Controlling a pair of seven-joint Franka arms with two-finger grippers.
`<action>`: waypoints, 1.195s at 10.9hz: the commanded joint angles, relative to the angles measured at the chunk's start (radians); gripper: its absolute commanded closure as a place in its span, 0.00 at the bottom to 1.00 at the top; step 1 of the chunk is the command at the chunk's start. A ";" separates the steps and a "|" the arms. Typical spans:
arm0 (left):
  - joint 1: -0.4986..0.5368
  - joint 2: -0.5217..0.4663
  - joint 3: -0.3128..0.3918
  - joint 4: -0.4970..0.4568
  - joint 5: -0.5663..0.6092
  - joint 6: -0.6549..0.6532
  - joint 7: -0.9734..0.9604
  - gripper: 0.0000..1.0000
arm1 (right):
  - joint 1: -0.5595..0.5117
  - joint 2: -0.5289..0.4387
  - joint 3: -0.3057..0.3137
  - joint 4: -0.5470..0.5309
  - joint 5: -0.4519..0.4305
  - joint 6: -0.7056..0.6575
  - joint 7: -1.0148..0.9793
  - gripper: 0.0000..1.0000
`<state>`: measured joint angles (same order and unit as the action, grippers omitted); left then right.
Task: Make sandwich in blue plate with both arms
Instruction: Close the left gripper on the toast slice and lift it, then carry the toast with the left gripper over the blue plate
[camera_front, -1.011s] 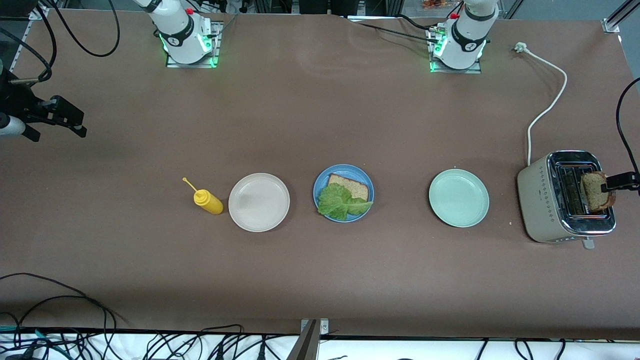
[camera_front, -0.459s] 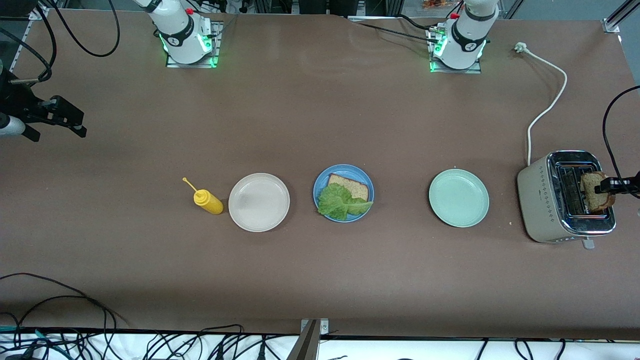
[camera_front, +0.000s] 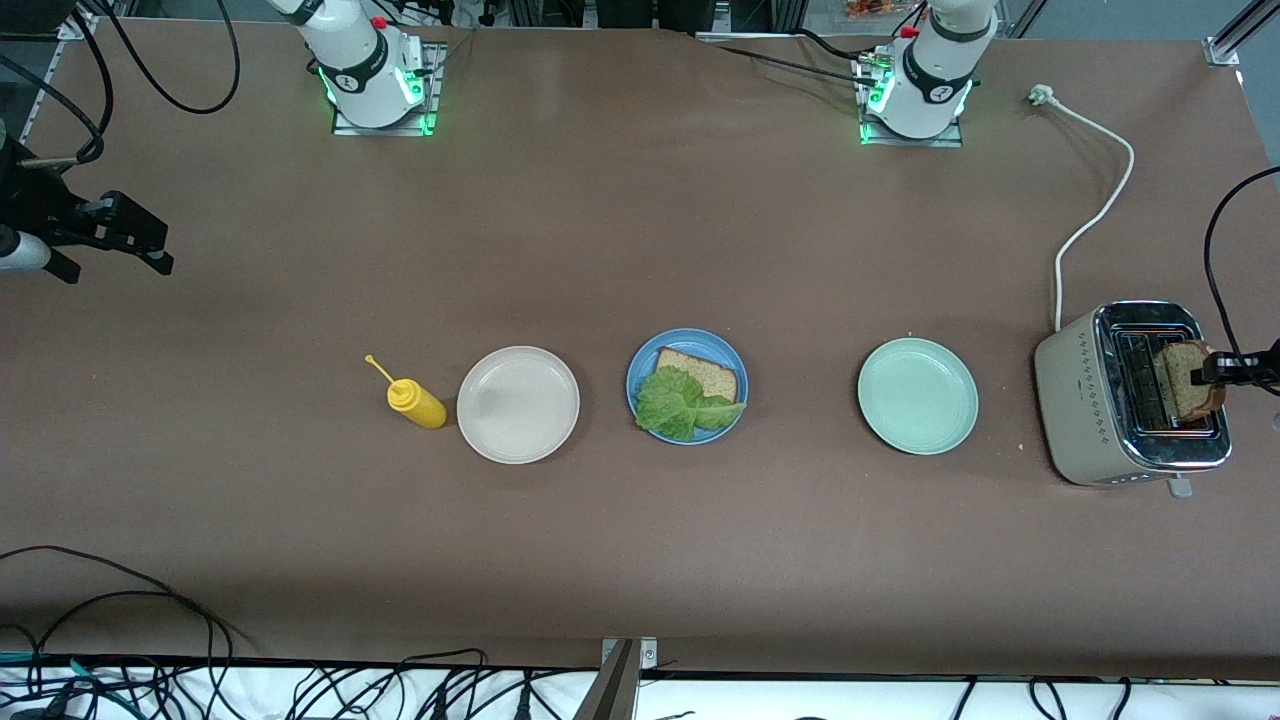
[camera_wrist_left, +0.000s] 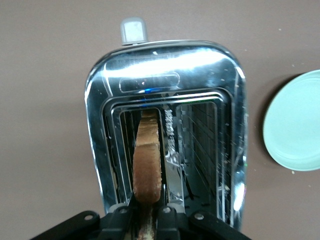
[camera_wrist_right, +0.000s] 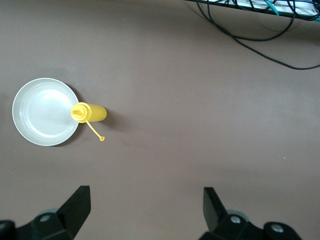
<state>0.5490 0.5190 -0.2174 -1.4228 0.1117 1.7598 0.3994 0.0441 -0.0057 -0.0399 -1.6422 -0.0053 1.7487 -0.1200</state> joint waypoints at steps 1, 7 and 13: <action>-0.026 -0.121 -0.011 0.004 0.019 -0.112 0.007 1.00 | 0.002 0.007 0.000 0.022 -0.015 -0.015 0.011 0.00; -0.329 -0.269 -0.022 0.030 0.042 -0.307 0.004 1.00 | 0.000 0.009 -0.001 0.022 -0.015 -0.015 0.011 0.00; -0.642 -0.189 -0.062 0.030 -0.182 -0.324 -0.382 1.00 | 0.000 0.007 -0.001 0.022 -0.015 -0.014 0.010 0.00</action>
<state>0.0065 0.2759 -0.2888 -1.4106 0.0312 1.4498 0.2113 0.0436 -0.0045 -0.0416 -1.6409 -0.0055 1.7487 -0.1200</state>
